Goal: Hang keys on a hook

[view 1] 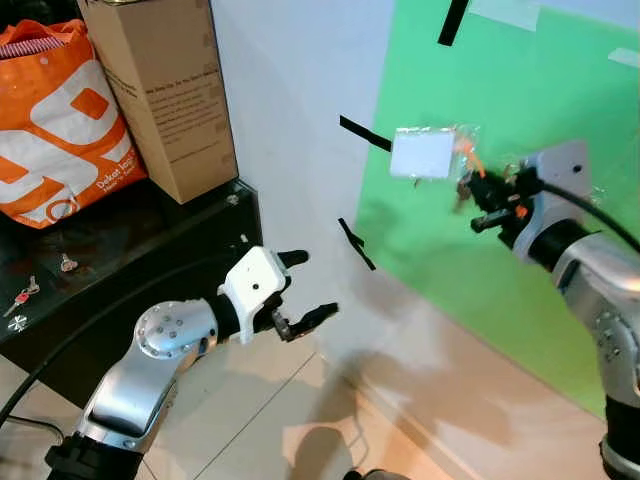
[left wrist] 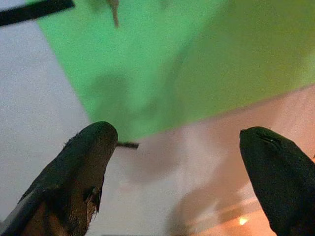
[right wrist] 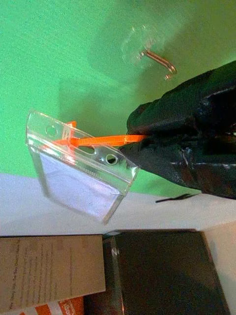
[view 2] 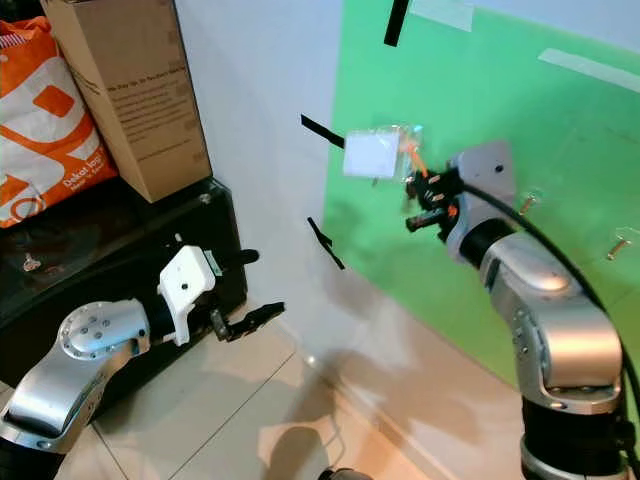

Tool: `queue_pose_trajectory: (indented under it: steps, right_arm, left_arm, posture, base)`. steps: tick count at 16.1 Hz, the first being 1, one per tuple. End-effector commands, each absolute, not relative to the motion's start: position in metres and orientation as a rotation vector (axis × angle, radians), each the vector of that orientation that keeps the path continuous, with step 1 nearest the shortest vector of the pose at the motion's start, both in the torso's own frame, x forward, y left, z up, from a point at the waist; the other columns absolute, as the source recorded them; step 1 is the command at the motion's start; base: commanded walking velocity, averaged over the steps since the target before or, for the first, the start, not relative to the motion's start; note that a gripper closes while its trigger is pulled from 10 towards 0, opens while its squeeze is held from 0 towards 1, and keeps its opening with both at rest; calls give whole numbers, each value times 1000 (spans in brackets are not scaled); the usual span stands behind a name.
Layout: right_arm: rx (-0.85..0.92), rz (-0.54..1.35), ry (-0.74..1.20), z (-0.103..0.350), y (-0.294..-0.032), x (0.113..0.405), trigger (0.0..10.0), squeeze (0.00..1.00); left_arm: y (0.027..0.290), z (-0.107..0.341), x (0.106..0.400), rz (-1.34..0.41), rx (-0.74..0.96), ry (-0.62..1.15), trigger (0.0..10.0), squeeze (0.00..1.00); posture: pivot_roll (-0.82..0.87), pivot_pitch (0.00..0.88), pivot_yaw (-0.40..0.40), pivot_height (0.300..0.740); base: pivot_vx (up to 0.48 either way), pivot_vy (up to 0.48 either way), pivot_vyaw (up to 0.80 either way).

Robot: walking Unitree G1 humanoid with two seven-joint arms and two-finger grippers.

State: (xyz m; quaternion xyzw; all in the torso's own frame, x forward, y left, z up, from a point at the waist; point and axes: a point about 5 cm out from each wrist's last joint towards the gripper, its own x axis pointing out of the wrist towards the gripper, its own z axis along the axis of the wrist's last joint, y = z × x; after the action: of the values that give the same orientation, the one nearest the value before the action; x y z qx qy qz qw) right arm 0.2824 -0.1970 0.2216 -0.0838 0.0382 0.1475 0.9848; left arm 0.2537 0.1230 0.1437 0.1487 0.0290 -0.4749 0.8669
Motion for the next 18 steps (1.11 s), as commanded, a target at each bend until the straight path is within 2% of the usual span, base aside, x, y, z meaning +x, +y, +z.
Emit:
queue_pose_trajectory:
  steps: [1,11,18]
  right_arm:
    - [-158,272,93,223,-203,283,10000,0]
    - [-78,137,219,205,-232,279,10000,0]
    - [-84,242,286,196,-217,276,10000,0]
  left_arm:
    - [118,153,253,-1028,298,24,10000,0]
    - [117,155,250,-1060,271,30,10000,0]
    - [117,155,249,-1072,267,39,10000,0]
  posture:
    - [-85,0,-23,740]
    - [-91,0,-22,740]
    - [-87,0,-30,740]
  base:
    - [0,0,0]
    - [0,0,0]
    - [0,0,0]
